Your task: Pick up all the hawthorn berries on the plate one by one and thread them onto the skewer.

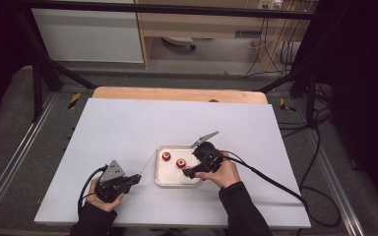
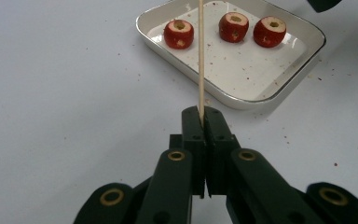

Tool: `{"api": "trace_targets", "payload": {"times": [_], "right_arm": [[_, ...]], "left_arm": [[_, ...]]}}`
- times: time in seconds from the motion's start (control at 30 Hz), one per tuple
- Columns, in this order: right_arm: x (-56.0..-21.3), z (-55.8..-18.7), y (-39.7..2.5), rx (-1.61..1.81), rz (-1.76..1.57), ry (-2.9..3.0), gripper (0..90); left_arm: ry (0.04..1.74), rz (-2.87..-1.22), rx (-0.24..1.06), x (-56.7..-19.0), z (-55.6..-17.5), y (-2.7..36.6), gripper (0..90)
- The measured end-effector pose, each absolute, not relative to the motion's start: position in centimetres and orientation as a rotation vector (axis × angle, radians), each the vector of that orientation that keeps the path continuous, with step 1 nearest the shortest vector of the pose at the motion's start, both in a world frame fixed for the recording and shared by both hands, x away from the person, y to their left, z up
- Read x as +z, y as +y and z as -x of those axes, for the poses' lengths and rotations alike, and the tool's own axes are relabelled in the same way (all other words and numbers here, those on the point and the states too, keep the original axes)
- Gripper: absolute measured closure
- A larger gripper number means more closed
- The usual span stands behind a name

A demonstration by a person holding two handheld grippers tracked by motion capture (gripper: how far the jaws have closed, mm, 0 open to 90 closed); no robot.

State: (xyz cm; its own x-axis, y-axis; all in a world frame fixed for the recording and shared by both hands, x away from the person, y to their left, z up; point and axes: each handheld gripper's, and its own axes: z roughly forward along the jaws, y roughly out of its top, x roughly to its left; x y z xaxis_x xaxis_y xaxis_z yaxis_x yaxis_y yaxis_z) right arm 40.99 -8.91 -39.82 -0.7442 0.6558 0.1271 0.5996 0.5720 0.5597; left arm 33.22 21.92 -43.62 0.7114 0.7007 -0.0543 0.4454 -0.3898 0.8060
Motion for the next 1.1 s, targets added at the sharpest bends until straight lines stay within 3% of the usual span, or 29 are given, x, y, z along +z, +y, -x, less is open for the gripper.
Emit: {"api": "trace_targets", "payload": {"times": [0.5,0.87,1.1], "right_arm": [[-41.2,-42.8,-6.7,0.696,-1.231,2.829,49.1],[-41.8,-43.6,-6.6,0.665,-1.320,2.850,59.3],[-41.7,-43.6,-6.7,0.678,-1.362,2.845,59.9]], "left_arm": [[0.872,-2.055,0.366,-43.7,-33.4,21.9,88.3],[0.870,-2.064,0.360,-43.8,-33.4,21.7,88.3],[0.870,-2.060,0.362,-43.8,-33.4,21.7,88.3]]}}
